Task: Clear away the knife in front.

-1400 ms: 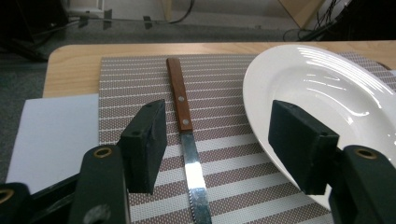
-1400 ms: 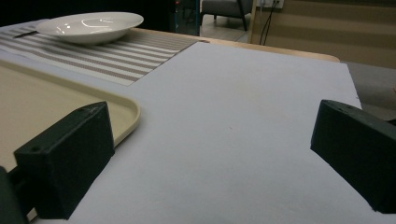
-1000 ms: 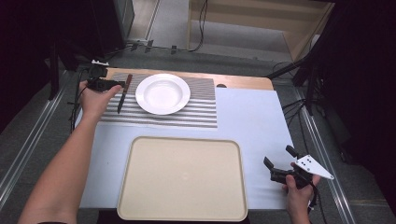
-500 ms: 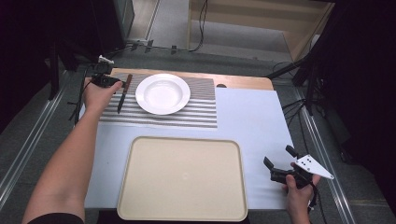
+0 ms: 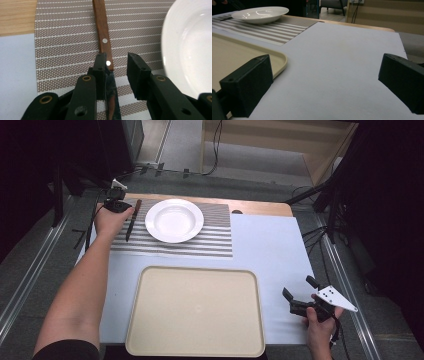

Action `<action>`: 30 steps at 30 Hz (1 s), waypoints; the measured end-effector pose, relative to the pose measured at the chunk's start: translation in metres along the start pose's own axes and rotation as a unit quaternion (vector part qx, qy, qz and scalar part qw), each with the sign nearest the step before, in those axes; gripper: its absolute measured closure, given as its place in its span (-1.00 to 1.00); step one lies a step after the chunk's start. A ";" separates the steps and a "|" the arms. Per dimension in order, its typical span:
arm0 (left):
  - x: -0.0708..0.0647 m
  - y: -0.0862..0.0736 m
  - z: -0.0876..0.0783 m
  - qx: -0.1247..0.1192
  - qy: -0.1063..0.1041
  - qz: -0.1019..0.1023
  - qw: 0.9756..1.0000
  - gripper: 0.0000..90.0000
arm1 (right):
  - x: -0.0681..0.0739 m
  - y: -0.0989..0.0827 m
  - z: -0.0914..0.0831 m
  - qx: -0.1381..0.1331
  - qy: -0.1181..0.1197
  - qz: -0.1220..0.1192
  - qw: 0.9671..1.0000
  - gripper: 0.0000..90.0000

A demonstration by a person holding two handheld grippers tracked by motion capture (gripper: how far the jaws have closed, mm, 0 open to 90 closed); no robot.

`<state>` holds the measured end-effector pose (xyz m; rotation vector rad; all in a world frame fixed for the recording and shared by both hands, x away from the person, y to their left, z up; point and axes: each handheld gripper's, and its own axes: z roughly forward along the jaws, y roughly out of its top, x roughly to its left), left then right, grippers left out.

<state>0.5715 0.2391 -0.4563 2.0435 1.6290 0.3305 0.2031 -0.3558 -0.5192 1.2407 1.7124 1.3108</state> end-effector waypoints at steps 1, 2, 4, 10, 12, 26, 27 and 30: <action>0.000 0.000 0.002 0.001 -0.001 -0.003 1.000 0.54 | 0.000 0.000 0.000 0.000 -0.001 0.001 1.000 -1.00; 0.000 0.000 0.003 0.001 0.002 -0.003 1.000 0.54 | 0.000 0.000 0.000 0.000 -0.001 0.001 1.000 -1.00; 0.001 0.000 0.006 0.000 0.007 -0.010 1.000 0.54 | 0.000 0.000 0.000 0.000 -0.001 0.001 1.000 -1.00; 0.001 0.000 0.015 0.009 0.013 -0.014 1.000 0.58 | -0.001 0.000 0.000 -0.002 -0.003 0.004 1.000 -1.00; 0.001 0.000 0.018 0.009 0.018 -0.015 1.000 0.60 | -0.001 0.000 0.000 -0.002 -0.003 0.005 1.000 -1.00; -0.004 -0.002 0.021 0.006 0.038 -0.003 0.999 0.71 | -0.001 0.000 0.001 0.000 -0.005 0.004 1.000 -1.00; -0.004 -0.002 0.022 0.005 0.039 0.000 0.999 0.71 | -0.001 0.000 0.001 0.000 -0.005 0.004 1.000 -1.00; -0.004 -0.002 0.021 0.005 0.038 -0.004 0.999 0.71 | -0.001 0.000 0.001 0.001 -0.006 0.005 1.000 -1.00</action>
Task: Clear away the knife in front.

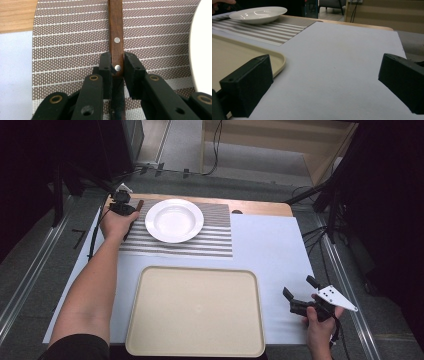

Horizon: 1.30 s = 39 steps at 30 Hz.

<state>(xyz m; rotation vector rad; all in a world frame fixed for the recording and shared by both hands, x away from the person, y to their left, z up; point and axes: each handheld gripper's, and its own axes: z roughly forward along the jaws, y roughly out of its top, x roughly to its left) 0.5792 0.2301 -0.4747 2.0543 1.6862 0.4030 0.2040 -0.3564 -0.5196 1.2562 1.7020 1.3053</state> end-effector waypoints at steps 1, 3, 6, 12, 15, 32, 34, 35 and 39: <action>0.000 0.000 0.000 0.000 -0.001 -0.001 1.000 0.72 | 0.000 0.000 0.000 0.000 0.000 0.000 1.000 -1.00; 0.000 0.000 0.000 -0.002 -0.002 -0.001 1.000 0.72 | 0.000 0.000 0.000 0.000 0.000 0.001 1.000 -1.00; 0.000 -0.001 0.000 -0.005 -0.001 0.001 1.000 0.72 | 0.000 0.000 0.000 -0.001 0.000 0.003 1.000 -1.00; 0.000 0.000 -0.004 -0.006 -0.007 0.002 1.000 0.72 | -0.001 0.000 -0.001 -0.002 0.001 0.006 1.000 -1.00; 0.000 0.001 -0.009 -0.011 -0.011 0.004 1.000 0.72 | -0.001 0.000 -0.001 -0.002 0.002 0.006 1.000 -1.00; -0.002 0.001 -0.041 -0.029 -0.023 0.017 0.999 0.72 | 0.000 0.000 0.000 -0.001 0.003 0.002 1.000 -1.00; -0.003 -0.001 -0.044 -0.031 -0.029 0.019 0.999 0.72 | 0.000 0.000 0.000 -0.001 0.003 0.002 1.000 -1.00; -0.003 -0.002 -0.045 -0.030 -0.030 0.023 0.999 0.72 | 0.000 0.000 0.000 -0.001 0.003 0.001 1.000 -1.00; -0.004 -0.007 -0.050 -0.034 -0.039 0.026 0.998 0.72 | 0.000 0.000 0.000 -0.001 0.002 -0.001 1.000 -1.00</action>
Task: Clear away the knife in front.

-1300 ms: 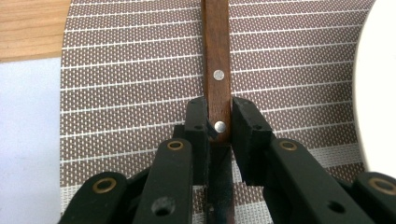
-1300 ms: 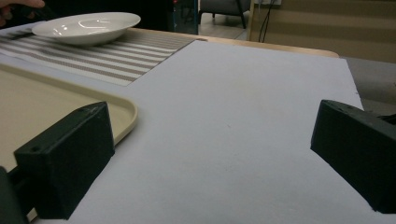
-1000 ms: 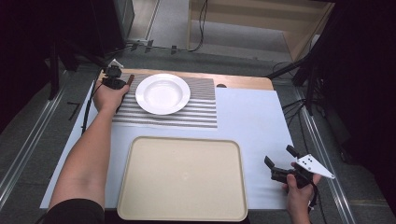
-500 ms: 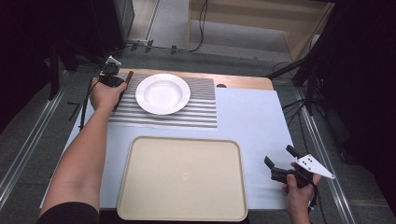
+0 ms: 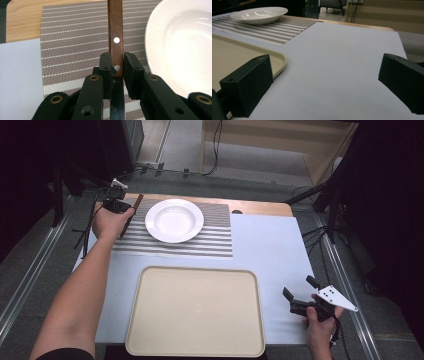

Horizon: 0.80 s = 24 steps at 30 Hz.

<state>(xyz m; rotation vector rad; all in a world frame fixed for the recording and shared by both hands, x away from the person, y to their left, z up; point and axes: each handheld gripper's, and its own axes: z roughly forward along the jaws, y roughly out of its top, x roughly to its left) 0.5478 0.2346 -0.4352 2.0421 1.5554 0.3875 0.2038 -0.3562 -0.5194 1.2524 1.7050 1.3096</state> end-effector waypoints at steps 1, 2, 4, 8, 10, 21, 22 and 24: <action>-0.001 -0.001 -0.001 -0.002 -0.002 0.000 1.000 0.72 | 0.000 0.000 0.000 0.000 0.000 -0.001 1.000 -1.00; -0.001 -0.002 -0.002 -0.002 -0.004 0.001 1.000 0.72 | 0.000 0.000 0.000 0.000 0.000 -0.001 1.000 -1.00; -0.002 -0.004 -0.005 -0.006 -0.008 0.001 1.000 0.72 | 0.000 0.000 0.000 0.000 0.000 -0.001 1.000 -1.00; -0.004 -0.008 -0.012 -0.012 -0.015 0.004 1.000 0.72 | 0.000 0.000 0.000 0.000 -0.001 -0.001 1.000 -1.00; -0.008 -0.011 -0.017 -0.015 -0.007 0.020 1.000 0.72 | 0.000 0.000 0.000 0.000 0.000 -0.001 1.000 -1.00; -0.025 -0.027 -0.035 -0.023 -0.029 0.046 0.998 0.72 | 0.001 0.000 0.000 0.002 -0.002 -0.002 1.000 -1.00; -0.025 -0.029 -0.036 -0.023 -0.032 0.047 0.998 0.72 | 0.001 0.000 0.000 0.001 -0.003 -0.002 1.000 -1.00; -0.027 -0.032 -0.038 -0.023 -0.033 0.049 0.998 0.72 | 0.001 0.000 0.000 0.002 -0.002 -0.003 1.000 -1.00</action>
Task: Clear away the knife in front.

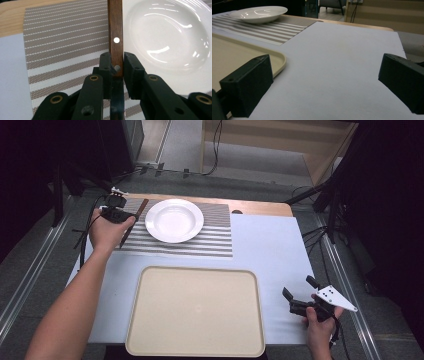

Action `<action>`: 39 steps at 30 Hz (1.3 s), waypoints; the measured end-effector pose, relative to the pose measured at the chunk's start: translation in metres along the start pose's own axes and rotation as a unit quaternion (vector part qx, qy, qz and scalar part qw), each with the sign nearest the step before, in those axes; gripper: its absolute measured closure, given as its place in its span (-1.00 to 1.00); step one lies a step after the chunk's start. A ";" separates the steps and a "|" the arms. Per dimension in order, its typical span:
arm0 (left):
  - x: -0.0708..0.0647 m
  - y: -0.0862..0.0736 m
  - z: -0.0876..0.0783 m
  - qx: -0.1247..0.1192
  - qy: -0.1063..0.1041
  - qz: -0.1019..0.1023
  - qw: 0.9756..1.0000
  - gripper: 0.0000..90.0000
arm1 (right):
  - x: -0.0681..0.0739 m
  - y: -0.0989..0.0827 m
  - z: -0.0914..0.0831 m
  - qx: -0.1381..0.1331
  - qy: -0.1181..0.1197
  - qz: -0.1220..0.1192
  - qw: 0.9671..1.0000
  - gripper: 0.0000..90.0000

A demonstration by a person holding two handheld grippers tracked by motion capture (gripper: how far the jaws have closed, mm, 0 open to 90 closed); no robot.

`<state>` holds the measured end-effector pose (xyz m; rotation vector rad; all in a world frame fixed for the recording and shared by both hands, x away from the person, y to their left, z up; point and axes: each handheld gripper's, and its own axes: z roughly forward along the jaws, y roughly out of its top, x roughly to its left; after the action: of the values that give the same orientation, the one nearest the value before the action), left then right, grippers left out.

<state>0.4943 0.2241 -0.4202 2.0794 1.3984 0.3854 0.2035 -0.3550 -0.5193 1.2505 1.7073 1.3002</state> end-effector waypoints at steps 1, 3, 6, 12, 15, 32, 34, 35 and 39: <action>-0.001 -0.001 -0.001 -0.001 -0.002 0.003 1.000 0.72 | 0.000 0.000 0.000 0.000 0.000 0.000 1.000 -1.00; -0.003 -0.004 -0.005 -0.003 -0.003 0.004 1.000 0.72 | 0.000 0.000 0.000 0.000 0.000 0.000 1.000 -1.00; -0.006 -0.008 -0.011 -0.009 -0.003 0.010 1.000 0.72 | 0.000 0.000 0.000 0.000 0.000 0.000 1.000 -1.00; -0.016 -0.014 -0.024 -0.025 -0.018 0.015 0.999 0.72 | 0.000 0.000 0.000 0.000 0.000 -0.001 1.000 -1.00; -0.022 -0.019 -0.030 -0.029 -0.018 0.017 0.999 0.72 | 0.000 0.000 0.000 0.000 0.001 -0.001 1.000 -1.00; -0.054 -0.058 -0.058 -0.042 -0.042 0.043 0.997 0.72 | 0.000 0.000 0.000 -0.001 0.001 -0.003 1.000 -1.00; -0.058 -0.063 -0.060 -0.042 -0.046 0.046 0.997 0.72 | 0.000 0.000 0.000 -0.002 0.001 -0.002 1.000 -1.00; -0.059 -0.065 -0.060 -0.042 -0.048 0.047 0.997 0.72 | 0.000 0.000 0.000 -0.002 0.001 -0.003 1.000 -1.00; -0.065 -0.075 -0.064 -0.041 -0.053 0.052 0.996 0.72 | 0.000 0.000 0.000 -0.002 0.001 -0.003 1.000 -1.00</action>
<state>0.3781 0.2050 -0.4106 2.0785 1.1970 0.3628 0.2032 -0.3550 -0.5191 1.2421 1.7085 1.3020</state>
